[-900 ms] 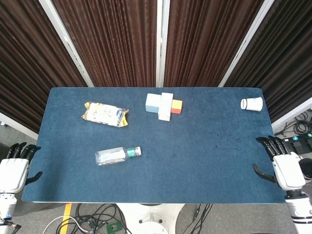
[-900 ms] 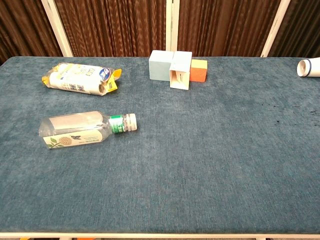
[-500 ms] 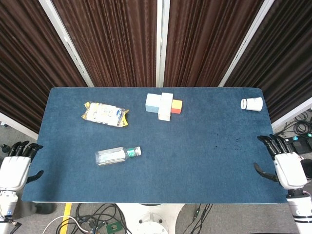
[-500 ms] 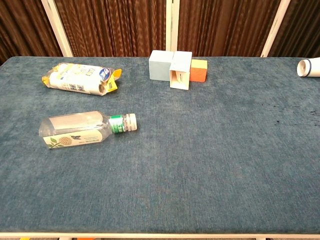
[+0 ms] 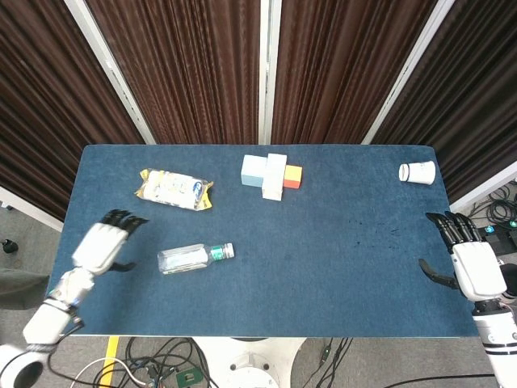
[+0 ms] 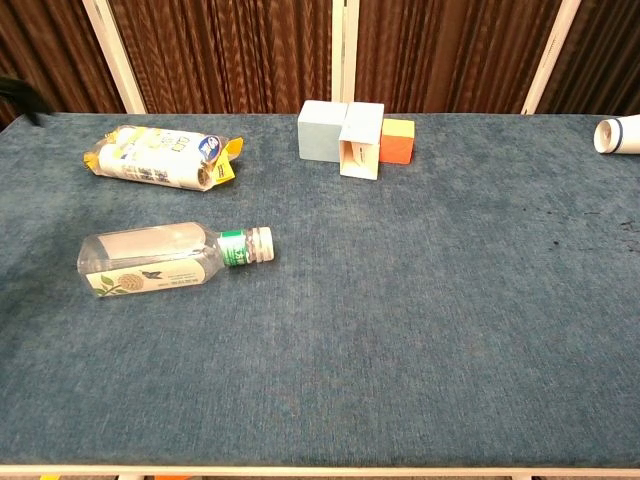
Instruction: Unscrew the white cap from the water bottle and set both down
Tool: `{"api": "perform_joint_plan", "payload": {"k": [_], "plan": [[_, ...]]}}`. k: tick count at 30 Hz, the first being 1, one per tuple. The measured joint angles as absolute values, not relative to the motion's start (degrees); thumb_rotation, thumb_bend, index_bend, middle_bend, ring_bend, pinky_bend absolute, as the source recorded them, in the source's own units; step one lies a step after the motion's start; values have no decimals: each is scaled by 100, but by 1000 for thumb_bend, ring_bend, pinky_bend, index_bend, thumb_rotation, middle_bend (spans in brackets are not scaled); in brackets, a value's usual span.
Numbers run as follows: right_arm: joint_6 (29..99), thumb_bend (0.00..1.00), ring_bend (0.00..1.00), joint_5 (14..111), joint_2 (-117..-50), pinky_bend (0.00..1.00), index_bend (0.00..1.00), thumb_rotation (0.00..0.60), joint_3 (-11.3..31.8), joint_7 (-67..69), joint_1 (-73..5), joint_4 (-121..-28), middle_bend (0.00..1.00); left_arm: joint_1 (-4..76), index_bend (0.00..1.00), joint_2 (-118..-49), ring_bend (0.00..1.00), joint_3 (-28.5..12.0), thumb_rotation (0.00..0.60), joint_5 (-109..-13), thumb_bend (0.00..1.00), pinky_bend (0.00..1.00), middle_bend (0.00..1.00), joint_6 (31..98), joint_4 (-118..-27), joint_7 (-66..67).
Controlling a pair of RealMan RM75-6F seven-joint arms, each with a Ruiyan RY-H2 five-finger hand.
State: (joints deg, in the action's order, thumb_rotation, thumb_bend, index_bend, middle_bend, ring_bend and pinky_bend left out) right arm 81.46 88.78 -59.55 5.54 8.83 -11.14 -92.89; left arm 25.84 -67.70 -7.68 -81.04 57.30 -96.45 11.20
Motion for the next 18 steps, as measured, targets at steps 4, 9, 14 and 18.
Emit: {"api": "perform_joint_plan", "payload": {"k": [4, 9, 14, 18], "plan": [[8097, 224, 69, 8812, -5934, 82, 95, 600, 557, 852, -1121, -9303, 138, 3138, 147, -7235, 106, -883, 600, -7604, 72, 147, 171, 4978, -9526, 1167], [8032, 224, 69, 8753, -5932, 82, 96, 600, 551, 818, -1136, -9316, 138, 3589, 133, -7726, 95, -868, 600, -6911, 72, 154, 148, 4420, -9293, 1501], [7954, 224, 69, 8721, -5956, 82, 95, 600, 541, 816, -1166, -9308, 138, 3750, 169, -8139, 113, -711, 600, -6391, 72, 180, 187, 4395, -9123, 2043], [7910, 224, 69, 8704, -5980, 82, 95, 600, 533, 824, -1189, -9286, 138, 3743, 227, -8484, 163, -578, 600, -6050, 72, 207, 243, 4756, -8925, 2431]]}}
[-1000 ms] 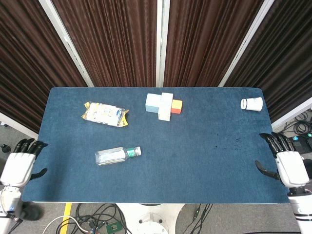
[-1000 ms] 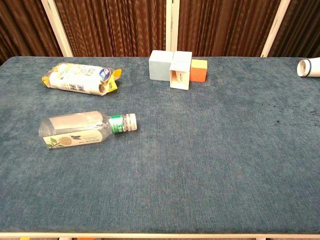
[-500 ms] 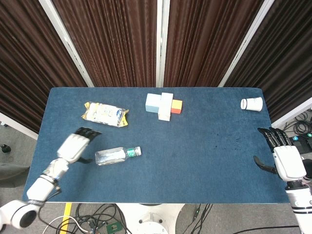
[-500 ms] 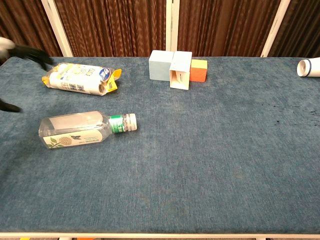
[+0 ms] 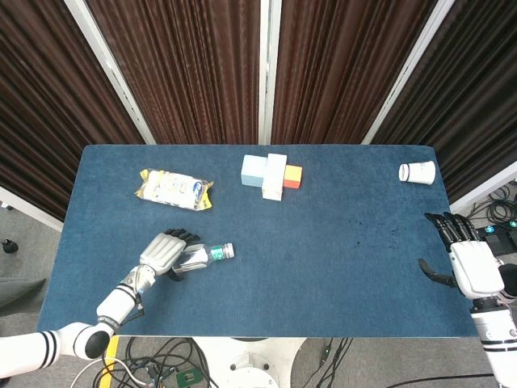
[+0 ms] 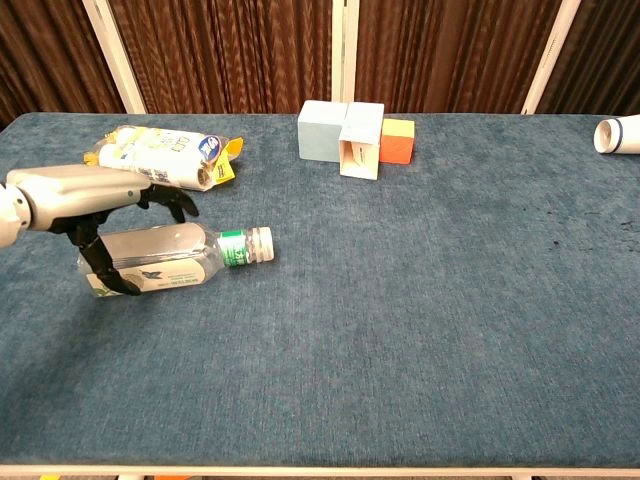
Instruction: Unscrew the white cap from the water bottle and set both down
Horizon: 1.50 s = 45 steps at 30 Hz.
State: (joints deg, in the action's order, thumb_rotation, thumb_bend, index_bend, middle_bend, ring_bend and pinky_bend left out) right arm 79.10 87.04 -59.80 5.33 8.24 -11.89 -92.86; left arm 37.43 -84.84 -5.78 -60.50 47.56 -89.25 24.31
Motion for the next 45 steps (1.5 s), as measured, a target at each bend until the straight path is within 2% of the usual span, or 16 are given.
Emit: {"api": "perform_joint_plan", "payload": {"k": [5, 9, 12, 15, 19, 22, 25, 30, 37, 39, 42, 45], "plan": [[7912, 224, 68, 8713, -6003, 82, 95, 600, 527, 833, -1197, -9278, 138, 3654, 242, -8824, 185, -482, 600, -5887, 73, 258, 266, 5280, -8762, 2669], [7954, 224, 69, 8722, -6004, 82, 95, 600, 519, 840, -1177, -9285, 138, 3644, 264, -8921, 198, -436, 600, -5857, 73, 280, 278, 5260, -8662, 2645], [7983, 224, 69, 8713, -5998, 82, 95, 600, 510, 849, -1150, -9290, 138, 3628, 312, -9034, 237, -418, 600, -5911, 95, 384, 316, 5332, -8527, 2572], [7999, 224, 69, 8722, -5993, 82, 95, 600, 504, 845, -1142, -9300, 138, 3621, 345, -9072, 276, -398, 600, -6020, 190, 438, 350, 5342, -8447, 2427], [8022, 224, 69, 8761, -5978, 82, 95, 600, 507, 837, -1149, -9325, 138, 3610, 454, -9038, 411, -372, 600, -6250, 353, 555, 479, 5313, -8443, 2160], [7989, 227, 69, 8805, -5934, 82, 94, 600, 514, 807, -1194, -9368, 141, 3585, 510, -8985, 472, -361, 600, -6505, 436, 613, 541, 5310, -8453, 1774], [7867, 260, 69, 8916, -5804, 82, 94, 600, 504, 828, -1287, -9483, 168, 3549, 532, -8921, 488, -343, 600, -6886, 472, 627, 558, 5352, -8454, 1226], [7489, 292, 69, 9202, -5496, 81, 108, 600, 506, 1299, -1620, -9836, 178, 3502, 542, -8875, 488, -273, 600, -7813, 471, 613, 559, 5605, -8382, -54], [6545, 203, 68, 9635, -5196, 81, 260, 567, 581, 1960, -2508, -10368, 175, 3544, 539, -9033, 485, -113, 600, -9197, 476, 609, 557, 6294, -8039, -1967], [6225, 199, 54, 9723, -5159, 69, 270, 543, 605, 2111, -2790, -10494, 169, 3575, 539, -9148, 485, -82, 600, -9479, 476, 608, 556, 6550, -7922, -2307], [5811, 173, 1, 9788, -5147, 5, 273, 461, 641, 2297, -3150, -10625, 127, 3640, 538, -9322, 485, -77, 600, -9625, 476, 605, 556, 6742, -7812, -2571], [5393, 171, 0, 9843, -5170, 0, 273, 432, 684, 2477, -3549, -10754, 99, 3713, 537, -9402, 485, -121, 600, -9614, 476, 601, 556, 6752, -7814, -2621]]}}
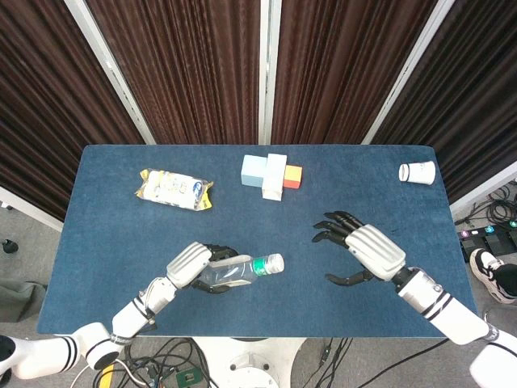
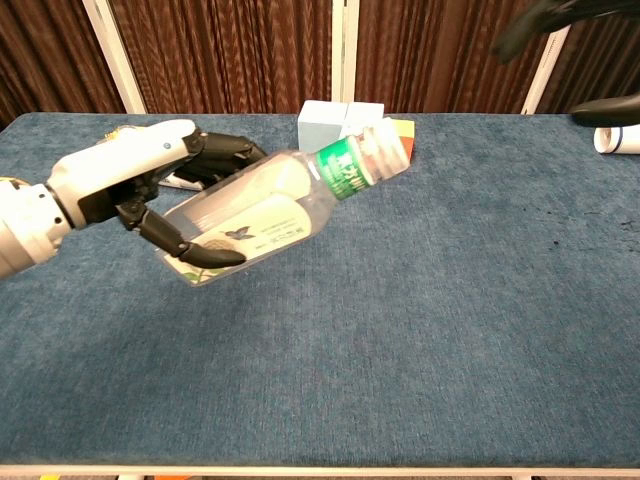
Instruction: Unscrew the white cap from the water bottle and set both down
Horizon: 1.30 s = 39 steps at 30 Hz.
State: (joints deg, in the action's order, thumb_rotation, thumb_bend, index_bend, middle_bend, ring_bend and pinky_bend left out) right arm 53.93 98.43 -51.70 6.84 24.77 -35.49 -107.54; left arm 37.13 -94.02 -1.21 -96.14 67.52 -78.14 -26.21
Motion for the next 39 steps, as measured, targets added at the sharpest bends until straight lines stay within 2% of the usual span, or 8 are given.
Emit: {"api": "perform_joint_plan", "payload": {"k": [7, 39], "plan": [[4981, 187, 0, 9796, -5298, 0, 273, 428, 734, 2429, -3990, -10870, 92, 3777, 537, -9474, 485, -244, 600, -9500, 475, 601, 556, 6779, -7938, -2591], [5120, 196, 0, 9567, -5470, 0, 273, 430, 470, 2159, -4170, -10986, 87, 3864, 537, -9483, 485, -191, 600, -9468, 475, 596, 556, 6867, -8108, -2373]]}}
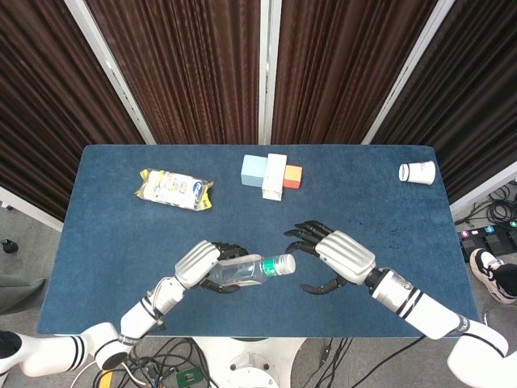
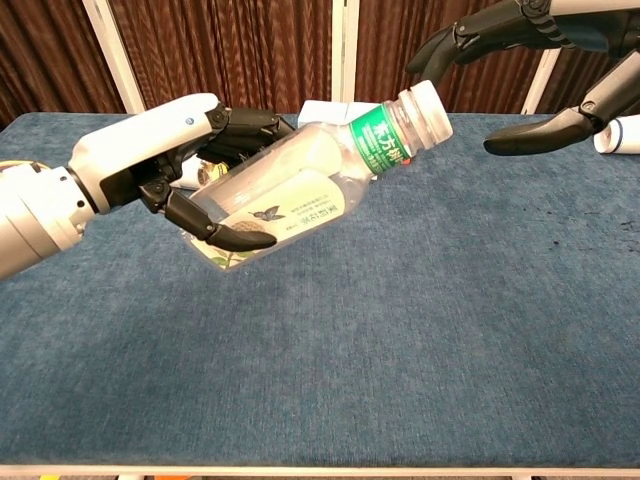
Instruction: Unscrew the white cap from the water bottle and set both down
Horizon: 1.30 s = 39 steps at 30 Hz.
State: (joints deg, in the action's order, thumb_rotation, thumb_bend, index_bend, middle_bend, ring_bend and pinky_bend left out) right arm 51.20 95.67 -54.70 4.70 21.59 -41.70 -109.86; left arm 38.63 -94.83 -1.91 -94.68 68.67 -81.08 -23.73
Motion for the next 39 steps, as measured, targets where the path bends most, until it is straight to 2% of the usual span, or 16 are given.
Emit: {"api": "perform_joint_plan", "payload": {"k": [25, 39], "plan": [[5477, 207, 0, 9634, -5410, 0, 273, 428, 427, 2178, -4165, -11055, 87, 3870, 537, -9501, 485, -149, 600, -9495, 476, 594, 556, 6941, -8094, -2420], [5334, 207, 0, 9482, -5414, 0, 273, 429, 380, 2025, -4180, -11078, 87, 3866, 537, -9478, 485, -162, 600, -9492, 476, 594, 556, 6989, -8110, -2450]]}}
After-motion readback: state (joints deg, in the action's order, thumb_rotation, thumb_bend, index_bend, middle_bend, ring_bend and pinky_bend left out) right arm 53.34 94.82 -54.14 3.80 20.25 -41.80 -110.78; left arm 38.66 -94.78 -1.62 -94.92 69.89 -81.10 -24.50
